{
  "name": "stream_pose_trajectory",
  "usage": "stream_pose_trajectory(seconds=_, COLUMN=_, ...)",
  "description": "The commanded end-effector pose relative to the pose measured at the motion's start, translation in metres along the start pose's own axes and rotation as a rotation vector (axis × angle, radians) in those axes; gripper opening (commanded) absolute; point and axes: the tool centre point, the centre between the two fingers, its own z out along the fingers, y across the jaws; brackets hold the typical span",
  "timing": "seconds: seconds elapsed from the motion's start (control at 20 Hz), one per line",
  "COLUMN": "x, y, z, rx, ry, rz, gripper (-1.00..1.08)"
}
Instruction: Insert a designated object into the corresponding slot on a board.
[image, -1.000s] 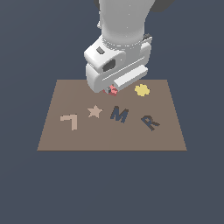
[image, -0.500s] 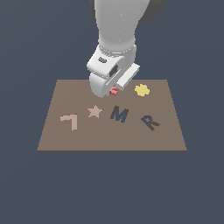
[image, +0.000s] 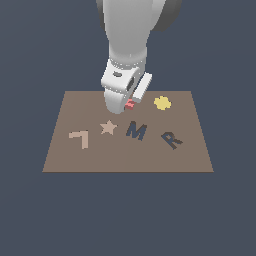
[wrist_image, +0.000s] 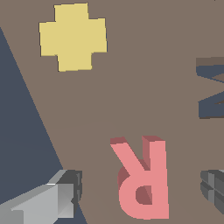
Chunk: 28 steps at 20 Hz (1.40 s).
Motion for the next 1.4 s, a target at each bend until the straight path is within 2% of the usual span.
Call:
stream_pose_trajectory(seconds=0.0, x=-0.002, y=0.0, z=0.003, rx=-0.001, ry=0.0, rz=-0.032, gripper=1.0)
stream_pose_trajectory(seconds=0.75, x=-0.004, y=0.0, z=0.005, rx=-0.002, ry=-0.001, rz=-0.053, gripper=1.0)
stream_pose_trajectory(seconds=1.25, x=-0.004, y=0.0, z=0.025, rx=-0.002, ry=-0.001, rz=-0.05, gripper=1.0)
stream_pose_trajectory(seconds=1.3, x=-0.004, y=0.0, z=0.025, rx=-0.002, ry=-0.001, rz=-0.05, gripper=-1.0)
stream_pose_trajectory(seconds=1.35, x=-0.004, y=0.0, z=0.025, rx=-0.002, ry=-0.001, rz=-0.05, gripper=-1.0)
